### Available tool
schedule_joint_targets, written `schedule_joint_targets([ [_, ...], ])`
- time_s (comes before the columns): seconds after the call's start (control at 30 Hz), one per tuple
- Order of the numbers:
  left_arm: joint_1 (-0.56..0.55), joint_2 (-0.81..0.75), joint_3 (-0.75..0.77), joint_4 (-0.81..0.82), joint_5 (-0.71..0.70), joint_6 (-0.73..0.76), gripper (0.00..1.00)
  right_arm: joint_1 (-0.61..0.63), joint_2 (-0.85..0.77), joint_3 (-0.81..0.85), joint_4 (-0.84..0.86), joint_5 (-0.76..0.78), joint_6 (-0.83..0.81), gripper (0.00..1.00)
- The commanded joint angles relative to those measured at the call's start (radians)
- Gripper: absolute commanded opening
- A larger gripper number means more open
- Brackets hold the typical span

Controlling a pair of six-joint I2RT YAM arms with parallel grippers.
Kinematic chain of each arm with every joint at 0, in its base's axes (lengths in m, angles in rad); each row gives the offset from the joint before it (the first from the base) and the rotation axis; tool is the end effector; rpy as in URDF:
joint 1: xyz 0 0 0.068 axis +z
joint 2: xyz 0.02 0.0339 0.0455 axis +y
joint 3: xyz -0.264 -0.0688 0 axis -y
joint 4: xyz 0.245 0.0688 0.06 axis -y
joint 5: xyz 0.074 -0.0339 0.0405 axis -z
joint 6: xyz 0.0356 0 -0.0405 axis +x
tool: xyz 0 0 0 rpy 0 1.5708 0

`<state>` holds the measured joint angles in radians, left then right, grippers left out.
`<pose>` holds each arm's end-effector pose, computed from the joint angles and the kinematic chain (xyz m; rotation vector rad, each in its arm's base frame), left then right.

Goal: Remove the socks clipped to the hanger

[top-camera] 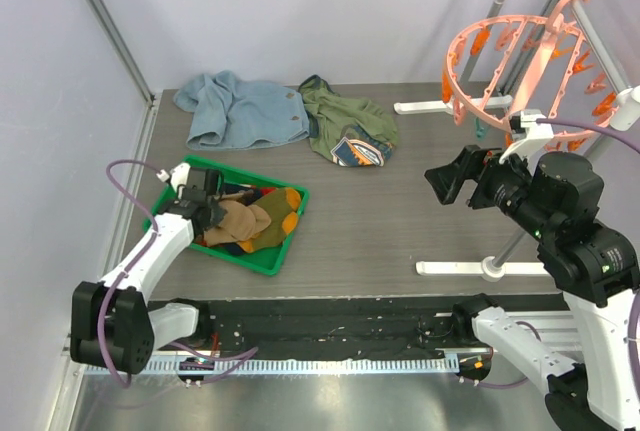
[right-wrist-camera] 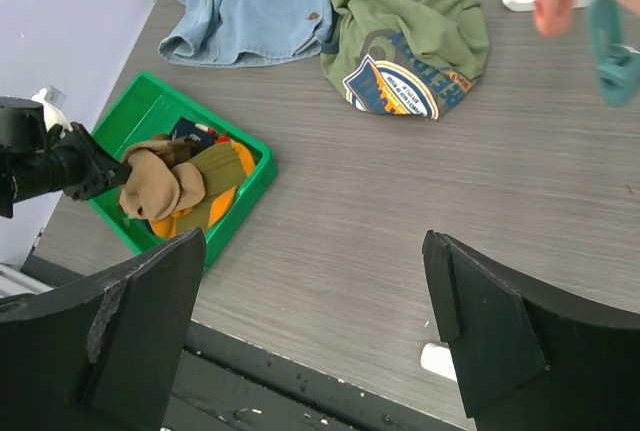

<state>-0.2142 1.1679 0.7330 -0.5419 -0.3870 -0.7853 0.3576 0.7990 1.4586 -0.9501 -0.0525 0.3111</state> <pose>0.2216 -0.0344 0.2189 -0.8285 2.3021 0.0619 0.0908 0.0359 0.4689 -0.0810 1.8907 0.5093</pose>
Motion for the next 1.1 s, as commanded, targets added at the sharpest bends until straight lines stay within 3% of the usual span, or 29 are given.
schedule_joint_targets([
  [0.0,0.084,0.001,-0.003,0.039,0.066,-0.062,0.22,-0.002,0.0,-0.02,0.043,-0.037,0.011,1.0],
  [0.1,0.09,0.001,0.042,-0.004,0.074,-0.031,0.57,-0.003,-0.011,-0.04,0.06,-0.023,0.034,1.0],
  [0.23,0.09,-0.077,0.13,-0.107,0.011,-0.002,0.72,-0.002,0.0,-0.043,0.054,0.008,0.059,1.0],
  [0.37,0.09,-0.206,0.204,-0.15,-0.001,0.043,0.77,-0.002,-0.01,-0.064,0.059,0.028,0.068,1.0],
  [0.47,0.09,-0.301,0.255,-0.135,0.052,0.078,0.87,0.0,-0.024,-0.086,0.062,0.014,0.056,1.0],
  [0.57,0.09,-0.394,0.255,-0.034,0.227,0.11,0.94,0.0,-0.043,-0.107,0.07,-0.009,0.056,1.0],
  [0.63,0.09,-0.43,0.22,0.079,0.415,0.109,1.0,0.0,-0.053,-0.127,0.085,-0.044,0.059,1.0],
  [0.8,0.087,-0.461,0.151,0.328,0.823,0.028,1.0,0.0,-0.112,-0.22,0.172,-0.122,0.106,1.0],
  [0.93,0.021,-0.455,0.144,0.388,0.937,0.029,1.0,-0.002,-0.161,-0.283,0.232,-0.148,0.132,1.0],
  [1.07,-0.082,-0.5,0.115,0.425,0.929,0.066,1.0,-0.002,-0.195,-0.322,0.252,-0.147,0.137,1.0],
])
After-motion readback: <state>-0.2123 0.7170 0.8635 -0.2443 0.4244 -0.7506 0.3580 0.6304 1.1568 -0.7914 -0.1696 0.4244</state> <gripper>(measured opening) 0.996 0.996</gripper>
